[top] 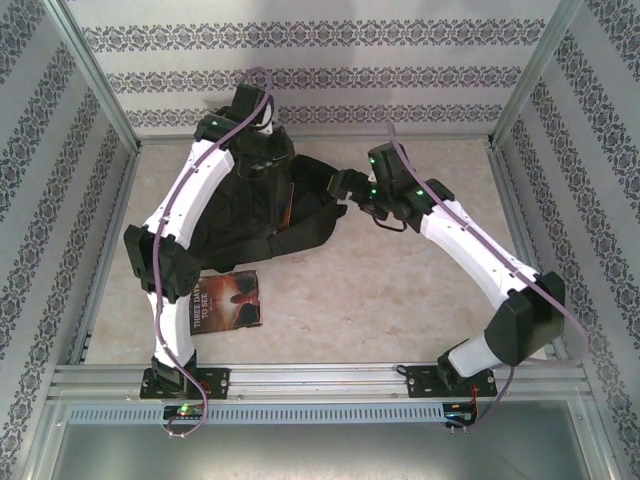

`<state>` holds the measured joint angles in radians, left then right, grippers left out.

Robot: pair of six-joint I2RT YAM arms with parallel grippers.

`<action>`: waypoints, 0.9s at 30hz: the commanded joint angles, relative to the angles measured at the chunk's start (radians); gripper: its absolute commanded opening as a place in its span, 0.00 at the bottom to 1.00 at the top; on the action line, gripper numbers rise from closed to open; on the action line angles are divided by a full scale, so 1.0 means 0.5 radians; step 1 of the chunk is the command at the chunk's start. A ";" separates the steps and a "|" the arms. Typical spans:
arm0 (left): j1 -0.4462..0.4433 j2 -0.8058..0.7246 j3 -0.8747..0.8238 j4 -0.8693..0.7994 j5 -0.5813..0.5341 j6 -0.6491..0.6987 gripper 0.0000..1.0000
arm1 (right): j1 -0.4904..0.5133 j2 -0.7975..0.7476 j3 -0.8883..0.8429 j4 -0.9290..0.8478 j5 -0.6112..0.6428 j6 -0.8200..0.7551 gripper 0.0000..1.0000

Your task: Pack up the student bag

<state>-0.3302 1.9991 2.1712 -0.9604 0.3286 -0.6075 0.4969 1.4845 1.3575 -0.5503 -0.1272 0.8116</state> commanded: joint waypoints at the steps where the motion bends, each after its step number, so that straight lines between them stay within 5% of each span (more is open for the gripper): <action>1: -0.028 -0.122 -0.001 0.049 0.059 -0.039 0.45 | 0.022 -0.113 -0.098 -0.163 -0.002 -0.310 0.88; 6: 0.019 -0.575 -0.343 -0.092 -0.266 0.062 0.71 | 0.065 -0.387 -0.315 -0.240 -0.033 -0.535 0.89; 11: 0.215 -1.244 -1.334 -0.008 -0.562 -0.205 0.93 | 0.113 -0.531 -0.507 -0.333 -0.006 -0.585 0.90; 19: 0.660 -1.669 -2.366 0.077 -0.664 -0.609 0.96 | 0.132 -0.613 -0.753 -0.363 -0.108 -0.531 0.90; 27: 0.924 -1.377 -2.683 0.163 -0.687 -0.971 0.92 | 0.135 -0.633 -0.778 -0.399 -0.125 -0.506 0.89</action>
<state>0.1005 1.2625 0.8585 -0.9245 0.0170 -0.9794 0.5545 1.1908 0.9787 -0.7265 -0.1814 0.5533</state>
